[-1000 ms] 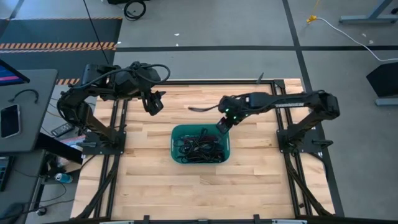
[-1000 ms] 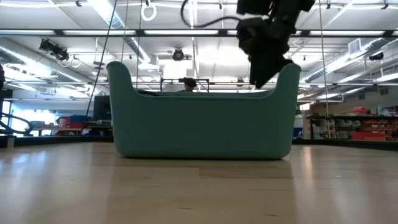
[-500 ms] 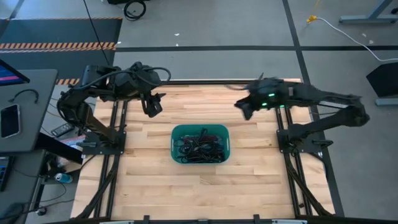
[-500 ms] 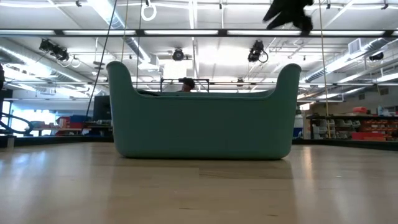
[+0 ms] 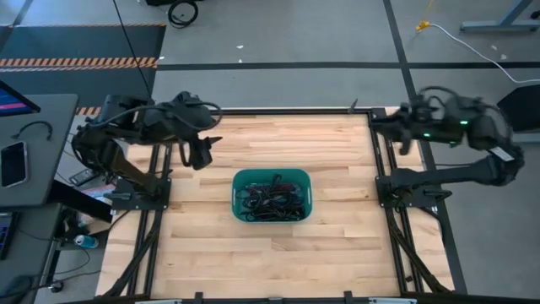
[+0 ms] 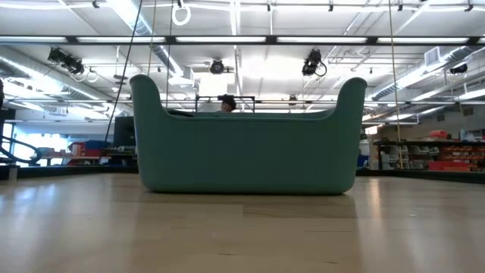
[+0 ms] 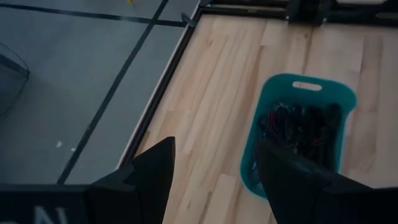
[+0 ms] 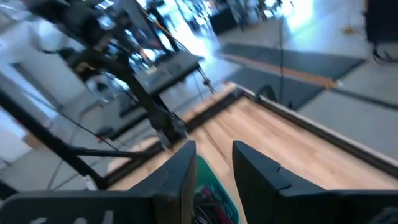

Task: Pick and place USB-C Cables
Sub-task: Return to Home Position

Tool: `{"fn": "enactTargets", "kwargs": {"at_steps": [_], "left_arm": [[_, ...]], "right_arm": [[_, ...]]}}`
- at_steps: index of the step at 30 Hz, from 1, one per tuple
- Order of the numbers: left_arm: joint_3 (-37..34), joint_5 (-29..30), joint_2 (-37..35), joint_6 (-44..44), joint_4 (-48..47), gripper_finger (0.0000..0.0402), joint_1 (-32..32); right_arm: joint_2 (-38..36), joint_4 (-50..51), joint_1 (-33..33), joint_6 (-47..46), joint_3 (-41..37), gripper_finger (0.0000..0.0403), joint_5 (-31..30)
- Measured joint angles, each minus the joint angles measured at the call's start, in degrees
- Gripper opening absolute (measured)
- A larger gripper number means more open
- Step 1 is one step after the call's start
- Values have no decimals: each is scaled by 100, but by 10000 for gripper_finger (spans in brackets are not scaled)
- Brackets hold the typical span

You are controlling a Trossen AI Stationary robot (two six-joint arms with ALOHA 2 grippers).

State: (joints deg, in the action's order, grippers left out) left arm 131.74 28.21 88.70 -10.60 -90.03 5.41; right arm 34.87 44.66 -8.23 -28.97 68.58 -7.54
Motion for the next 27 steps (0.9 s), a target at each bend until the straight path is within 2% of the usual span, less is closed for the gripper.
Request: {"fn": "enactTargets", "kwargs": {"at_steps": [4, 7, 9, 24, 27], "left_arm": [[4, 2, -108, -149, 2, 227, 26], [4, 2, -126, -159, 2, 227, 26], [3, 2, -125, -169, 3, 227, 26], [-7, -48, 201, -281, 190, 225, -48], [0, -118, 281, -225, 113, 202, -41]], "right_arm": [[-477, -2, 0, 216, 2, 90, 145], [-700, 3, 0, 406, 2, 33, 139], [-791, -3, 0, 664, 2, 10, 127], [-845, -2, 0, 956, 2, 2, 119], [-845, -3, 0, 966, 1, 2, 120]]}}
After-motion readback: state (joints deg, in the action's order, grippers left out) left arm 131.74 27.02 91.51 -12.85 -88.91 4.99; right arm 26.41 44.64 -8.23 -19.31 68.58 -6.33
